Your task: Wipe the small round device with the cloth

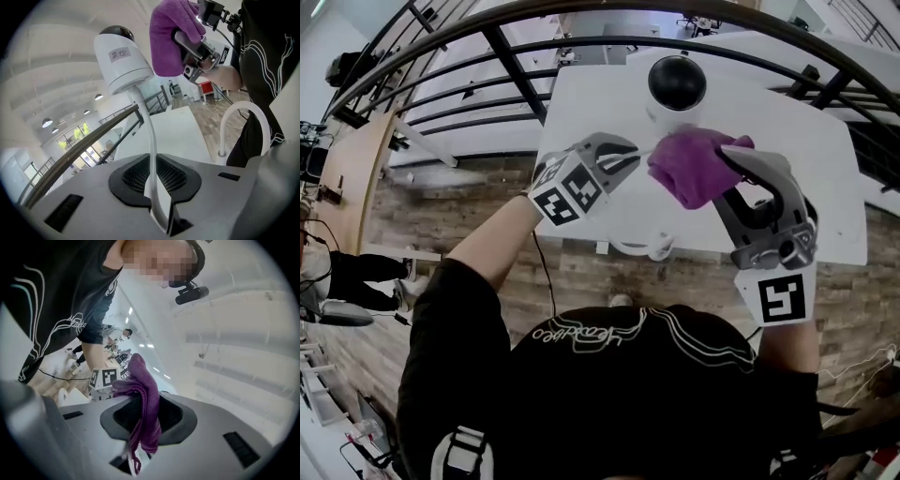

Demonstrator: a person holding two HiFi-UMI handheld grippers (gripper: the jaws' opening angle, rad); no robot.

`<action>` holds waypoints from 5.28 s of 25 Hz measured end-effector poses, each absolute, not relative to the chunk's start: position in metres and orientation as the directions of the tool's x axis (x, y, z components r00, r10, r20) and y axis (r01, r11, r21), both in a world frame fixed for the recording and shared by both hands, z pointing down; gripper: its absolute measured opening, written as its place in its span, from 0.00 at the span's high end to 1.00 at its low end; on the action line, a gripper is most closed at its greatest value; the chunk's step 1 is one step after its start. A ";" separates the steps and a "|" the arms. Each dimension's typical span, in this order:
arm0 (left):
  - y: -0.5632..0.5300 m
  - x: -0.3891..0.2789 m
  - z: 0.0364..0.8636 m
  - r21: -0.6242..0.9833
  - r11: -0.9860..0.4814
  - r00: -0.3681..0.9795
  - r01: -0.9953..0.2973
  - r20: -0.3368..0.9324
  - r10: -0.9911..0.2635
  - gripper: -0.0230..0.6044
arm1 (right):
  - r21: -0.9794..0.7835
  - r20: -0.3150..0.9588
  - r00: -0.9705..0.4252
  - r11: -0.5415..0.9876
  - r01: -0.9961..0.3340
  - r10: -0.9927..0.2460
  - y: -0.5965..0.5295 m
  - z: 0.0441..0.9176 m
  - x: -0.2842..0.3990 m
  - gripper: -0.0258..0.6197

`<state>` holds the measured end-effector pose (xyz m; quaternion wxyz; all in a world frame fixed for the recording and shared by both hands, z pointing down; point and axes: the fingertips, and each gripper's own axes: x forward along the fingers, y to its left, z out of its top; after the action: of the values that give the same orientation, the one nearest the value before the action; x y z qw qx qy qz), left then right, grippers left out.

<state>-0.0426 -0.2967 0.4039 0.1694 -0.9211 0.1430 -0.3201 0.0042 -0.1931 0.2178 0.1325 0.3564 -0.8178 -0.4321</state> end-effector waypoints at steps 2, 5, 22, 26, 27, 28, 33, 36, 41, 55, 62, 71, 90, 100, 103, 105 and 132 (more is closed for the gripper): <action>-0.297 -0.041 0.404 -0.395 -0.907 0.766 -0.148 0.534 -0.358 0.89 | 0.819 -0.107 -0.687 0.328 -0.470 -0.719 -0.197 0.213 0.006 0.85; -0.297 -0.039 0.403 -0.385 -0.913 0.779 -0.131 0.529 -0.335 0.89 | 0.857 -0.103 -0.653 0.266 -0.441 -0.750 -0.204 0.211 0.007 0.85; -0.295 -0.039 0.400 -0.350 -0.931 0.810 -0.104 0.513 -0.283 0.89 | 0.886 -0.039 -0.576 0.239 -0.398 -0.817 -0.228 0.249 0.001 0.85; -0.296 -0.039 0.400 -0.343 -0.934 0.816 -0.103 0.508 -0.277 0.89 | 0.873 -0.016 -0.570 0.266 -0.409 -0.822 -0.231 0.259 -0.001 0.85; -0.296 -0.039 0.400 -0.343 -0.933 0.817 -0.104 0.505 -0.277 0.89 | 0.866 -0.011 -0.568 0.276 -0.416 -0.823 -0.232 0.262 -0.001 0.85; -0.297 -0.038 0.400 -0.345 -0.933 0.819 -0.104 0.502 -0.277 0.89 | 0.859 -0.003 -0.565 0.287 -0.424 -0.825 -0.234 0.266 0.000 0.85; -0.297 -0.036 0.404 -0.347 -0.931 0.826 -0.111 0.489 -0.281 0.89 | 0.819 0.044 -0.560 0.350 -0.454 -0.827 -0.235 0.292 0.003 0.85; -0.297 -0.038 0.403 -0.346 -0.932 0.827 -0.106 0.489 -0.276 0.89 | 0.788 0.090 -0.570 0.408 -0.461 -0.817 -0.233 0.309 0.000 0.85; -0.297 -0.040 0.402 -0.360 -0.928 0.816 -0.095 0.505 -0.280 0.89 | 0.703 0.157 -0.616 0.525 -0.479 -0.772 -0.225 0.331 -0.003 0.85; -0.297 -0.040 0.400 -0.299 -0.951 0.795 -0.079 0.557 -0.241 0.89 | 0.498 0.126 -0.686 0.644 -0.581 -0.717 -0.196 0.304 0.036 0.85; -0.294 -0.042 0.398 -0.230 -0.972 0.831 -0.046 0.531 -0.165 0.89 | 0.483 0.086 -0.620 0.577 -0.658 -0.780 -0.192 0.278 0.019 0.85; -0.282 -0.060 0.391 -0.117 -0.989 0.875 0.096 0.483 0.028 0.89 | 0.524 0.074 -0.367 0.349 -0.777 -0.927 -0.189 0.266 -0.039 0.85; -0.277 -0.064 0.386 0.002 -0.981 0.897 0.194 0.405 0.179 0.89 | 0.574 0.013 -0.049 0.048 -0.818 -0.999 -0.173 0.254 -0.067 0.85; -0.285 -0.063 0.384 0.066 -0.951 0.872 0.302 0.385 0.304 0.87 | 0.635 -0.062 0.194 -0.188 -0.749 -0.979 -0.206 0.215 -0.083 0.85; -0.285 -0.064 0.383 0.086 -0.931 0.855 0.354 0.374 0.359 0.87 | 0.674 -0.105 0.276 -0.272 -0.686 -0.955 -0.218 0.199 -0.091 0.85; -0.288 -0.066 0.382 0.094 -0.920 0.847 0.381 0.363 0.388 0.86 | 0.714 -0.125 0.317 -0.307 -0.629 -0.940 -0.230 0.188 -0.098 0.85; -0.289 -0.069 0.380 0.164 -0.787 0.725 0.594 0.314 0.613 0.82 | 0.858 -0.107 0.622 -0.389 -0.337 -0.776 -0.303 0.193 -0.094 0.85</action>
<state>-0.0690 -0.2892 0.3805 -0.0260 -0.9284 -0.3251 -0.1780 -0.0936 -0.3034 0.1928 0.4273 0.7928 -0.3508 -0.2568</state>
